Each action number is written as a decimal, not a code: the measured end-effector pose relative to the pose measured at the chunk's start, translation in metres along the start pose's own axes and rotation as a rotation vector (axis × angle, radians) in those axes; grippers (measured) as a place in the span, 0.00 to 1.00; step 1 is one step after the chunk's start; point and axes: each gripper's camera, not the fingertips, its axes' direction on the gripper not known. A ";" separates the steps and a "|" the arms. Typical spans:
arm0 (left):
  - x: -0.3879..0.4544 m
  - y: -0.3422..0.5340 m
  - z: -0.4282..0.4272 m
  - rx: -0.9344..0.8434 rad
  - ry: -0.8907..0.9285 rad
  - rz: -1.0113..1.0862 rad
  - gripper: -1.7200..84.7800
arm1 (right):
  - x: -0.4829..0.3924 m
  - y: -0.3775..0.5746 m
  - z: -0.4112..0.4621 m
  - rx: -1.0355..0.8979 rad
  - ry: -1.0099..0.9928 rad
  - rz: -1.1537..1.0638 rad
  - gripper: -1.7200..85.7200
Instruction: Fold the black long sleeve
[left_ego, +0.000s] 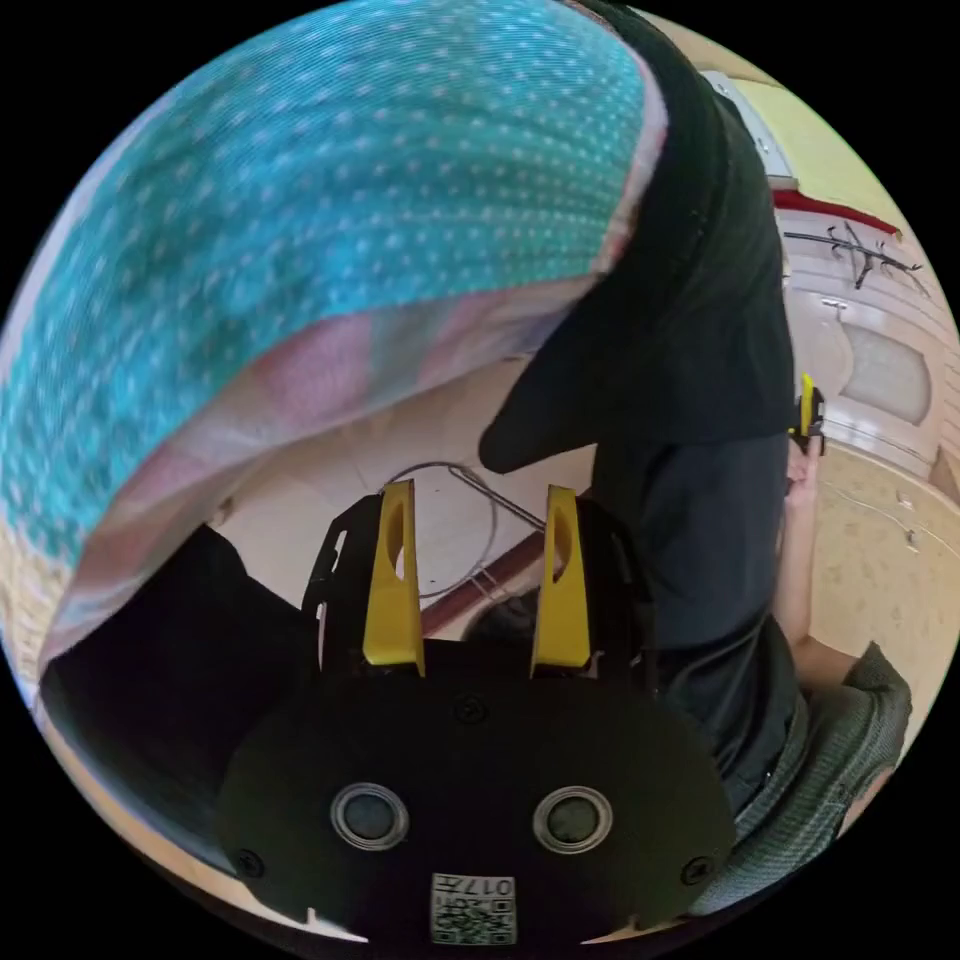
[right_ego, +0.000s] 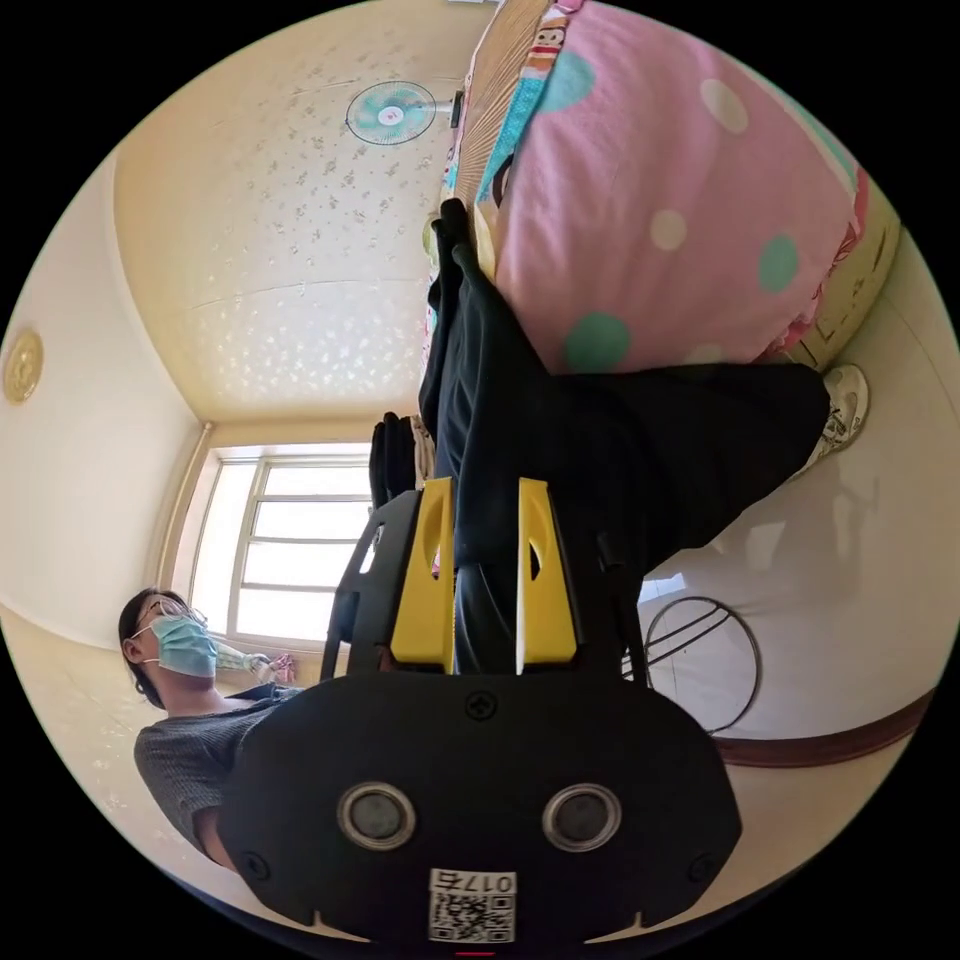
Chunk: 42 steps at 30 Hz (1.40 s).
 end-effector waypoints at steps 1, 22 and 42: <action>0.003 -0.009 0.004 -0.012 -0.079 0.009 0.23 | 0.000 0.000 0.001 -0.005 0.011 -0.002 0.13; -0.041 0.064 -0.062 0.273 1.332 0.692 0.07 | 0.016 0.000 -0.004 0.050 0.141 -0.002 0.17; -0.114 0.090 -0.077 0.417 1.437 0.560 0.07 | 0.049 -0.011 0.008 0.013 -0.300 -0.071 0.12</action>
